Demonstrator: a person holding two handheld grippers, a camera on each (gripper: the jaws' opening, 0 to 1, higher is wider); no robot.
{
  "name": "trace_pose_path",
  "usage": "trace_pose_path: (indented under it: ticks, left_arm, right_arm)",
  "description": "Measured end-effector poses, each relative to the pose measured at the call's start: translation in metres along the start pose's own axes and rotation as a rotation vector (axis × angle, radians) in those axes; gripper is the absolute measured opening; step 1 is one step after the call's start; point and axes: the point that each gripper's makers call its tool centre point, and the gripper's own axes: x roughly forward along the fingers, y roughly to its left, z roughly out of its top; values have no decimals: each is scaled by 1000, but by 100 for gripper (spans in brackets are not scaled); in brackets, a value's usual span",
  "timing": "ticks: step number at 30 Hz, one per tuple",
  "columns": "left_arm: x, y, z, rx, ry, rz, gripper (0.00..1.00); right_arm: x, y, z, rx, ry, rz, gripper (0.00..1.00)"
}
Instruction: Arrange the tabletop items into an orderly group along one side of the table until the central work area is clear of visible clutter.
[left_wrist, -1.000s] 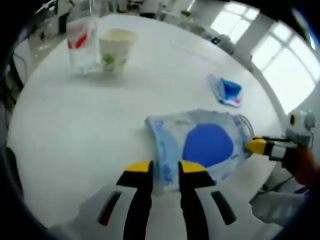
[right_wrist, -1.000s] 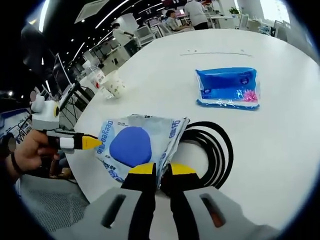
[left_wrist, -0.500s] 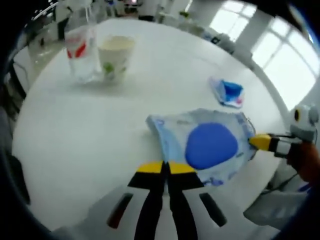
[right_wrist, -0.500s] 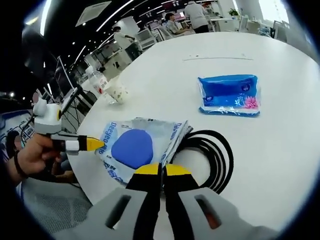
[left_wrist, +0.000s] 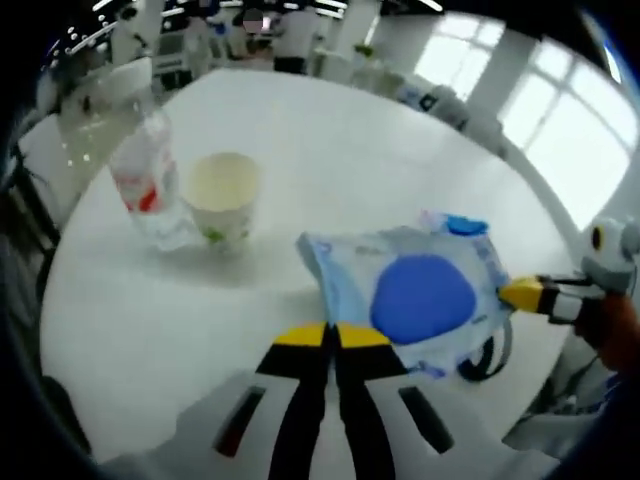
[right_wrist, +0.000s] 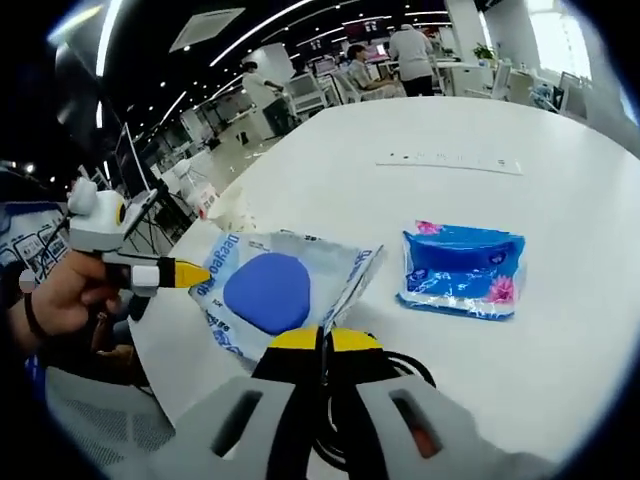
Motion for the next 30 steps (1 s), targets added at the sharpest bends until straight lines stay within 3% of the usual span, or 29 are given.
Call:
trace_pose_path:
  ticks: [9,13,30]
  left_arm:
    - [10,9,11,-24,-16,21,0]
    - [17,13,18,-8,-39,43,0]
    - [55,27,33,-90,-70,79,0]
  right_arm:
    - [19,-2,13,-28,6,17,1]
    - [32,-3,14,-32,24,18,1]
    - [73,-27,18,-26,72,-8,1]
